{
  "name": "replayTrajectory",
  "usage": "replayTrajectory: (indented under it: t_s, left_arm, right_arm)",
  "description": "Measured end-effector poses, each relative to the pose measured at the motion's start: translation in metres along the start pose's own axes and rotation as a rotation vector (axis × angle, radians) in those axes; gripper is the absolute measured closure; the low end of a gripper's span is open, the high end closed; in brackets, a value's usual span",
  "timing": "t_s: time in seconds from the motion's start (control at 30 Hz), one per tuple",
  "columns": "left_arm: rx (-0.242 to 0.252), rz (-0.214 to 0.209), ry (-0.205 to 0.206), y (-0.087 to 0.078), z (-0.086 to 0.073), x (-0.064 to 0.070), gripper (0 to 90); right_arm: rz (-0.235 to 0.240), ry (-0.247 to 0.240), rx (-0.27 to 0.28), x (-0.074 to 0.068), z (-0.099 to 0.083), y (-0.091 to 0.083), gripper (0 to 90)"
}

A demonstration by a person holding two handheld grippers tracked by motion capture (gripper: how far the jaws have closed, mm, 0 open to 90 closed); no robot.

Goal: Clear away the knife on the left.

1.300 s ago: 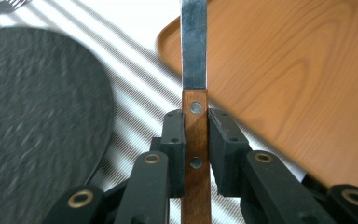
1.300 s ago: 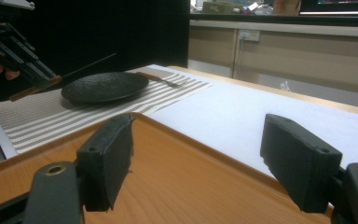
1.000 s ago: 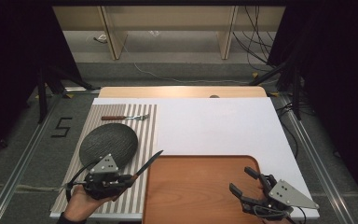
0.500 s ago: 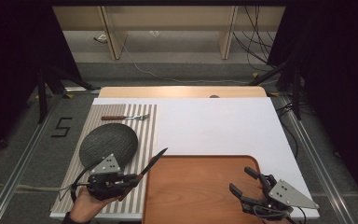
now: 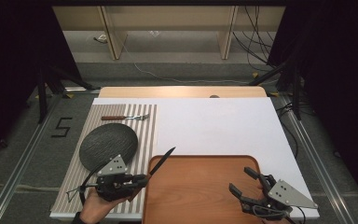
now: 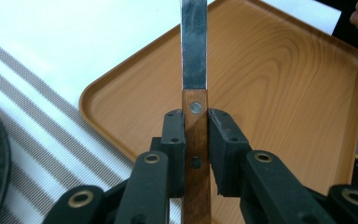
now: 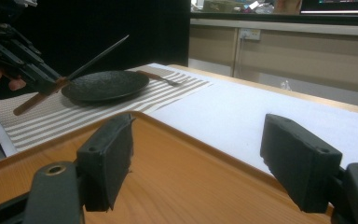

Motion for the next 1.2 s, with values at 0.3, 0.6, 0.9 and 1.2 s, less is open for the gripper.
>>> replayTrajectory:
  t_s: [0.3,0.6,0.9,1.2]
  left_arm:
    - [-0.002,-0.036,-0.013,0.015,-0.001,0.007,76.8]
    - [-0.06,-0.08,-0.035,0.031,-0.005,0.017,76.8]
    - [-0.117,-0.115,-0.055,0.045,-0.011,0.024,76.8]
    - [-0.172,-0.14,-0.061,0.054,-0.015,0.033,76.8]
  right_arm:
    - [0.0,0.001,0.002,0.0,0.0,0.0,26.5]
    - [0.0,0.001,0.001,0.0,0.0,0.0,26.6]
    - [0.001,0.0,0.002,0.0,0.001,0.0,26.6]
    - [0.002,-0.003,0.0,0.0,0.0,0.0,26.6]
Point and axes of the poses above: each handheld gripper's, and its own axes: y roughly forward along the jaws, z roughly out of its top, x roughly to its right, the point moved 10 cm from there along y, roughly forward along the jaws, and after that the axes turned 10 degrees about -z, right-handed, at the moved point
